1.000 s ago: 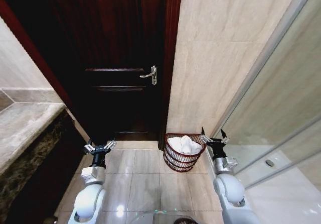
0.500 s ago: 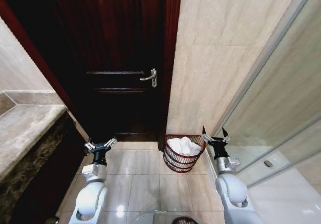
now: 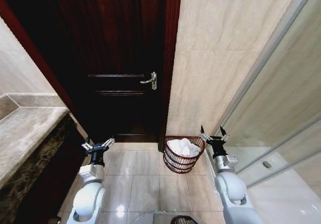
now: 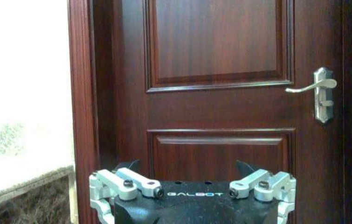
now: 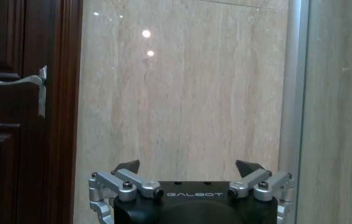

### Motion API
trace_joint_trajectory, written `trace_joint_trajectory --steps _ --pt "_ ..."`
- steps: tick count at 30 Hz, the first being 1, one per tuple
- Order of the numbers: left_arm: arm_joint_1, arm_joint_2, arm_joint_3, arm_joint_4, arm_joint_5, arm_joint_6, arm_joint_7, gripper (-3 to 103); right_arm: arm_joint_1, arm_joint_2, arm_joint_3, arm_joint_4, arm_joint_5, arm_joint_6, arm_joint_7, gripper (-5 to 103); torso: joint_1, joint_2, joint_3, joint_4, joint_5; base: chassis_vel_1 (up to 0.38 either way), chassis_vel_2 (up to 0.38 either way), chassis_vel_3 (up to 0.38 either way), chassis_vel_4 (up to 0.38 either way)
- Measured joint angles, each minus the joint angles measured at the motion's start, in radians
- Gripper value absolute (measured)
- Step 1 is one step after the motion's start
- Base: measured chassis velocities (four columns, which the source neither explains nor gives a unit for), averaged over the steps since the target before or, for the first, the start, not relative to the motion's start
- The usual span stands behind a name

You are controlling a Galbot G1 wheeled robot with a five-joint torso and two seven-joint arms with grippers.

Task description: Discard the used towel into the hamper.

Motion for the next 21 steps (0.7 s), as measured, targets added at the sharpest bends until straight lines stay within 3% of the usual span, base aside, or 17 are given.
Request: trace_joint_trajectory --steps 21 --pt "-0.017 -0.002 0.011 0.01 0.003 0.01 -0.016 100 0.012 0.002 -0.005 -0.002 0.002 0.0 -0.001 100 0.05 0.11 0.06 0.0 0.0 0.0 0.0 0.0 0.0"
